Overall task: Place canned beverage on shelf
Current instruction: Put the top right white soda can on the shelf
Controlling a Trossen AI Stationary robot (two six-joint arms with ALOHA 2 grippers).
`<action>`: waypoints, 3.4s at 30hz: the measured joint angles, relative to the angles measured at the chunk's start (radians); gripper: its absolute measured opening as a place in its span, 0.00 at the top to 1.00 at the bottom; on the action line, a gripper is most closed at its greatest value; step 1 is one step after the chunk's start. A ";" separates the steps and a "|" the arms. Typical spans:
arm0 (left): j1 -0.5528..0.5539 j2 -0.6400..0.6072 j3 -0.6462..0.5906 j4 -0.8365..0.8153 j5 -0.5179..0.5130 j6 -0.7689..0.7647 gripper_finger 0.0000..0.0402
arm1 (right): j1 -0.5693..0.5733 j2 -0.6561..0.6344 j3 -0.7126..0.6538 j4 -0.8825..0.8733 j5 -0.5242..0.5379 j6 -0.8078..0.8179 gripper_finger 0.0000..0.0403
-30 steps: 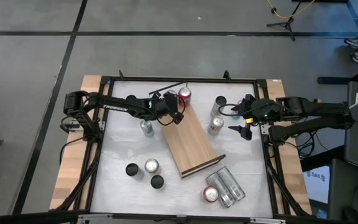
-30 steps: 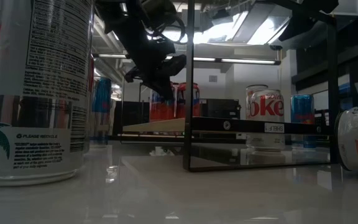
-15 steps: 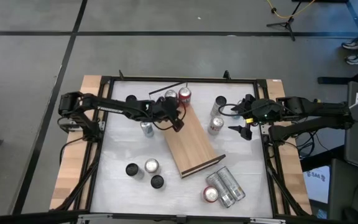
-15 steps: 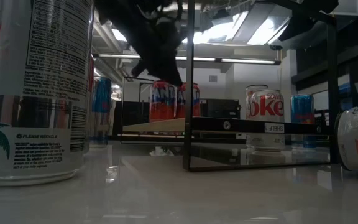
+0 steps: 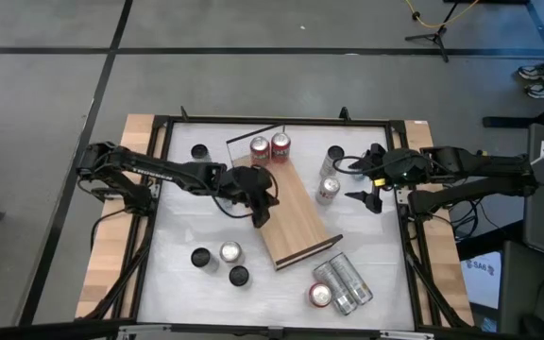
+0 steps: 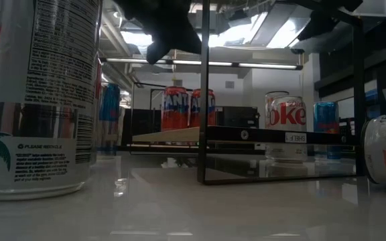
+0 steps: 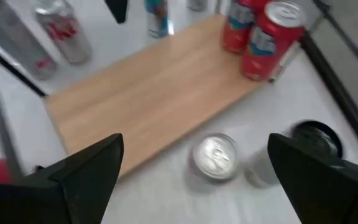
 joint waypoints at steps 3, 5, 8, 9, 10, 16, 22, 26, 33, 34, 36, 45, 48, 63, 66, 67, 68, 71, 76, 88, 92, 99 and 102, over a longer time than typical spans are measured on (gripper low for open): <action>-0.015 0.000 0.000 0.000 0.003 0.000 1.00 | 0.000 0.000 0.000 0.031 -0.067 0.001 0.03; -0.023 0.000 0.000 0.002 0.001 0.000 1.00 | 0.000 0.000 0.000 0.055 -0.118 0.001 0.03; -0.030 0.000 0.000 0.007 0.002 0.000 1.00 | 0.000 0.000 0.000 0.077 -0.187 0.001 0.03; -0.032 0.000 0.000 0.007 0.001 0.001 1.00 | 0.000 0.000 0.000 0.084 -0.206 0.001 0.03; -0.034 0.000 0.000 0.008 0.001 0.004 1.00 | 0.000 0.000 0.000 0.091 -0.225 0.002 0.03; -0.033 0.001 0.000 0.012 0.009 0.008 1.00 | 0.000 0.000 0.000 0.109 -0.312 0.002 0.03; -0.033 0.001 0.000 0.016 0.016 0.022 1.00 | 0.000 0.015 0.000 0.109 -0.331 0.002 0.03; -0.030 0.001 0.000 0.033 0.016 0.060 0.99 | 0.000 0.050 0.000 0.132 -0.291 0.032 0.03; -0.019 0.002 0.000 0.036 0.015 0.083 0.83 | 0.000 0.130 0.000 0.194 -0.175 0.083 0.03; -0.020 0.002 0.000 0.036 0.010 0.087 0.80 | 0.000 0.139 0.000 0.190 -0.145 0.083 0.03; -0.020 0.002 0.000 0.036 -0.005 0.088 0.74 | 0.000 0.154 0.000 0.187 -0.074 0.085 0.03; -0.020 0.002 0.000 0.036 -0.044 0.089 0.57 | -0.080 0.195 0.000 0.149 0.042 0.176 0.03; -0.020 0.002 0.000 0.036 -0.045 0.089 0.54 | -0.133 0.215 0.000 0.083 0.021 0.235 0.03; -0.020 0.002 0.000 0.035 -0.090 0.086 0.52 | -0.197 0.428 0.000 -0.031 0.020 0.290 0.03; -0.020 0.002 0.000 0.035 -0.090 0.086 0.52 | -0.197 0.463 0.003 -0.026 0.019 0.294 0.03; -0.020 0.002 0.000 0.035 -0.090 0.085 0.52 | -0.197 0.472 0.005 -0.025 0.018 0.297 0.03; -0.020 0.002 0.000 0.035 -0.090 0.085 0.52 | -0.197 0.478 0.005 -0.022 0.010 0.301 0.03; -0.020 0.002 0.000 0.035 -0.090 0.085 0.52 | -0.196 0.493 0.006 -0.006 -0.032 0.302 0.03; -0.020 0.002 0.000 0.035 -0.090 0.085 0.52 | -0.196 0.498 0.002 0.006 -0.055 0.297 0.03; -0.020 0.002 0.000 0.035 -0.090 0.085 0.52 | -0.197 0.499 -0.002 -0.046 -0.004 0.275 0.03; -0.020 0.002 0.000 0.034 -0.090 0.085 0.52 | -0.196 0.499 -0.001 -0.069 -0.061 0.154 0.03; -0.020 0.002 0.000 0.034 -0.090 0.085 0.52 | -0.195 0.498 0.000 -0.175 -0.237 -0.108 0.03; -0.020 0.002 0.000 0.034 -0.090 0.085 0.52 | -0.195 0.498 0.000 -0.214 -0.299 -0.138 0.03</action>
